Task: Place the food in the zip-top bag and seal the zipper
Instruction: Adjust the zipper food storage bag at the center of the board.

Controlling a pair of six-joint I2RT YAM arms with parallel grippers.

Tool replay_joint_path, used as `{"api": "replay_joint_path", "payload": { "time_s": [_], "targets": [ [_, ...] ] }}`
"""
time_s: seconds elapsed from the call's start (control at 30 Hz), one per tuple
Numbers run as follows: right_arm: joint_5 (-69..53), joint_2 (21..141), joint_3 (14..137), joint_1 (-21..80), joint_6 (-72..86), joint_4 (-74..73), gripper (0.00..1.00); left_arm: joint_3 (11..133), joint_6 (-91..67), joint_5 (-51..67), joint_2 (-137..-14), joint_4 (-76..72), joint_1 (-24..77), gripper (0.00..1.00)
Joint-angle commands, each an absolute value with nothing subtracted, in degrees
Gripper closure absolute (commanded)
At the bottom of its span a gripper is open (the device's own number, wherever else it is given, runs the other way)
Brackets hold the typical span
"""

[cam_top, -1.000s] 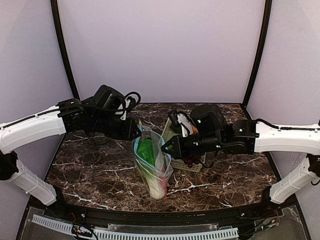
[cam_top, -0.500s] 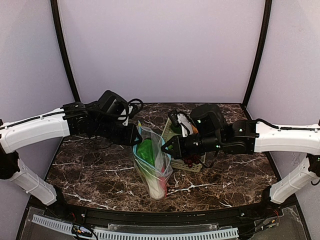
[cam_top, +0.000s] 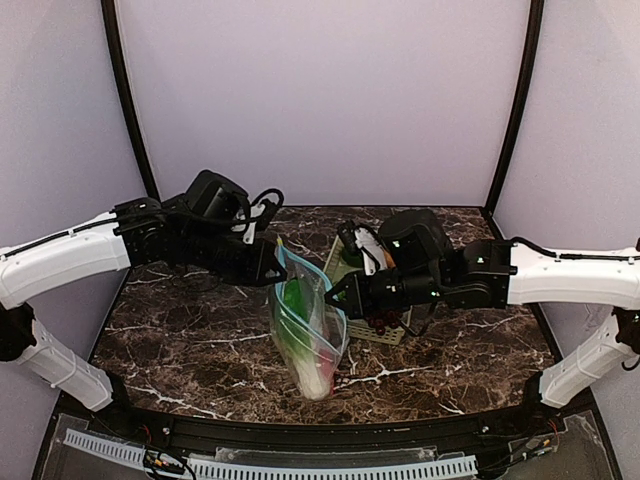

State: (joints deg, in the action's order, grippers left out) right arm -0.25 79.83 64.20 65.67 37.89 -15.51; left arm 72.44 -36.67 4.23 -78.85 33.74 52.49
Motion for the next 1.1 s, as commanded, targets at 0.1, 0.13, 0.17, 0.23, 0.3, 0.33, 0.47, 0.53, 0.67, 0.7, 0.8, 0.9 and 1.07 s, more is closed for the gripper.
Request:
{"api": "replay_joint_path", "payload": {
  "time_s": [0.1,0.13,0.17,0.23,0.3,0.33,0.47,0.53,0.67,0.7,0.8,0.9,1.07],
  "targets": [
    [6.13,78.67,66.93,66.16,36.36,-21.04,1.0,78.9,-36.97,11.12,-76.75,31.52,52.05,0.99],
    [6.71,78.21,66.96,66.17,36.26,-21.48,1.0,79.01,-37.1,11.81,-76.69,31.32,51.91,0.99],
    [7.18,77.79,66.99,66.16,36.17,-21.93,1.0,79.01,-37.1,11.93,-76.72,31.32,51.88,0.99],
    [7.45,76.96,67.06,66.11,36.2,-22.46,1.0,78.83,-37.04,11.86,-76.77,32.01,51.63,0.99],
    [6.84,76.29,67.21,66.16,36.34,-22.59,1.0,78.31,-36.9,10.45,-76.73,33.03,51.46,0.99],
    [6.39,76.05,67.35,66.22,36.57,-22.54,1.0,78.0,-36.71,9.84,-76.73,33.9,51.36,0.99],
    [6.43,76.07,68.45,68.06,36.84,-21.05,1.0,77.16,-36.12,5.57,-76.84,36.01,51.33,0.96],
    [9.34,76.8,69.24,70.13,37.17,-20.67,1.0,76.9,-36.17,4.05,-76.93,36.64,51.31,0.91],
    [15.08,79.07,70.95,73.08,39.43,-21.17,1.0,76.33,-36.37,4.97,-77.45,37.51,51.33,0.69],
    [15.98,79.68,71.38,73.4,40.07,-21.44,1.0,76.09,-36.47,5.7,-77.44,37.7,51.33,0.65],
    [17.93,81.29,72.25,74.0,41.81,-21.75,1.0,74.29,-37.2,6.19,-76.37,38.94,51.45,0.57],
    [18.98,82.1,72.74,74.04,42.67,-21.88,1.0,72.55,-37.55,4.11,-74.55,41.0,51.49,0.51],
    [20.39,83.14,73.4,74.09,42.87,-22.41,1.0,69.74,-38.95,3.94,-71.02,42.62,51.58,0.39]
  ]
}}
